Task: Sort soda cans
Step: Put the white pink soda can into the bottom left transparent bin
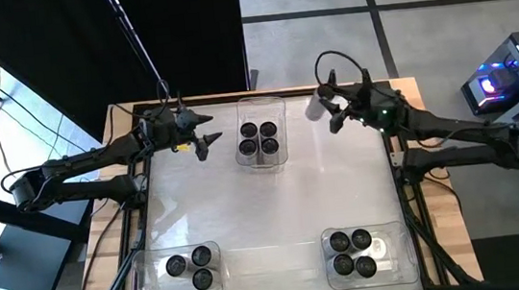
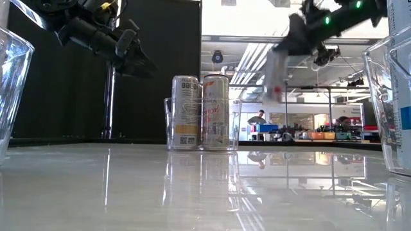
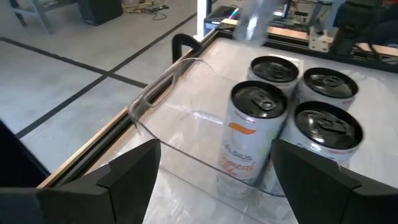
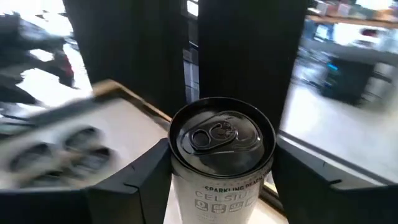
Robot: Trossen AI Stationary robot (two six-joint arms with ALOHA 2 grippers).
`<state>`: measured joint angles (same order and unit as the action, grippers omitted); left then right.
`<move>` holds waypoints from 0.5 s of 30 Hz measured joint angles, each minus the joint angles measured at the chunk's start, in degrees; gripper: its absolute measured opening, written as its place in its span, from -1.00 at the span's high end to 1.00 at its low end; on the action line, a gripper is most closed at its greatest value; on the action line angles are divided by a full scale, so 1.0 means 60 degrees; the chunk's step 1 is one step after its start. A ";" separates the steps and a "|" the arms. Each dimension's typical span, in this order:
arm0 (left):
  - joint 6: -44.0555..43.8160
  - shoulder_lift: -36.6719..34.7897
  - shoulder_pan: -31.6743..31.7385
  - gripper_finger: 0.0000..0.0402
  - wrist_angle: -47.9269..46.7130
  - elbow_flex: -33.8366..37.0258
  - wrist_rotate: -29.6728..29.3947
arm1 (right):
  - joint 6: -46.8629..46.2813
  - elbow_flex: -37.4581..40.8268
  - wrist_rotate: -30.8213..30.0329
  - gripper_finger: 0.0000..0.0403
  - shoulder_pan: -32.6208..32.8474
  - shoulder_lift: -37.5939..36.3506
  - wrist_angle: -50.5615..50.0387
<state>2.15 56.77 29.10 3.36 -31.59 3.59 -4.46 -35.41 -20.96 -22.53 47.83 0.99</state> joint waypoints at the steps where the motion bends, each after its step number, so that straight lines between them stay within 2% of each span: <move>1: -0.0001 0.0000 0.0000 -0.50 0.0003 0.0000 -0.0145 | -0.0003 -0.0220 0.0089 -0.10 0.0239 0.0001 -0.0024; 8: -0.0329 -0.0142 -0.0333 -0.50 0.0044 0.0000 -0.0436 | 0.0166 -0.1856 0.0423 -0.09 0.2468 0.0475 -0.0134; 15: -0.1264 -0.0695 -0.1688 -0.50 0.0031 0.0004 -0.0498 | 0.0321 -0.2776 0.0607 -0.09 0.5001 0.2142 0.0279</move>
<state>-5.43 52.60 18.98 3.55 -31.57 0.60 -2.53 -52.06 -17.32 7.47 60.68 2.66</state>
